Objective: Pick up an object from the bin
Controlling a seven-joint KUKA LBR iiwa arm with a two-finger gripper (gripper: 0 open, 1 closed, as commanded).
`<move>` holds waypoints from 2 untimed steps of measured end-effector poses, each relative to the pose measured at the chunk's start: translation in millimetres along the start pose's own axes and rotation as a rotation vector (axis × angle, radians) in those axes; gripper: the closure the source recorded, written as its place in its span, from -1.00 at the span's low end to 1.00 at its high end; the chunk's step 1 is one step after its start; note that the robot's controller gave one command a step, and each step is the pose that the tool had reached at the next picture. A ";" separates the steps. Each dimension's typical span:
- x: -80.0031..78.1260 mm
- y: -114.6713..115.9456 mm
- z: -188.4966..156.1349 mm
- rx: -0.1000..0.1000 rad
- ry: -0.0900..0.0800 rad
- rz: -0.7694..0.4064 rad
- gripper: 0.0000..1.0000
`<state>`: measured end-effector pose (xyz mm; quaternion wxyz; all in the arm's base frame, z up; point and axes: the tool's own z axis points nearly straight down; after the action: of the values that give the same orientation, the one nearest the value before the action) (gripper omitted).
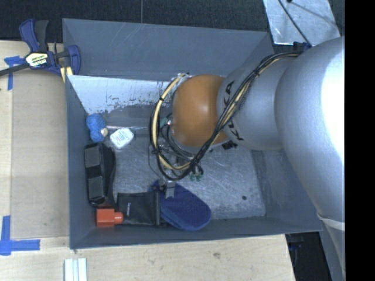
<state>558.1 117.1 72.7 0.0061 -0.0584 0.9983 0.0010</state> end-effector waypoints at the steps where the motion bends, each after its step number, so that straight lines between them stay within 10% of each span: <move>1: 27.9 55.1 -6.3 0.000 0.008 0.183 -1.00; 2: 65.1 55.3 -16.9 -0.001 0.004 -0.106 -1.00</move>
Offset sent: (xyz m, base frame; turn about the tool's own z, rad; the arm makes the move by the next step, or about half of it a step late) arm -0.0353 0.0492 0.0046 0.1865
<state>486.7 164.4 88.9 0.0041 -0.1112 0.9938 0.0009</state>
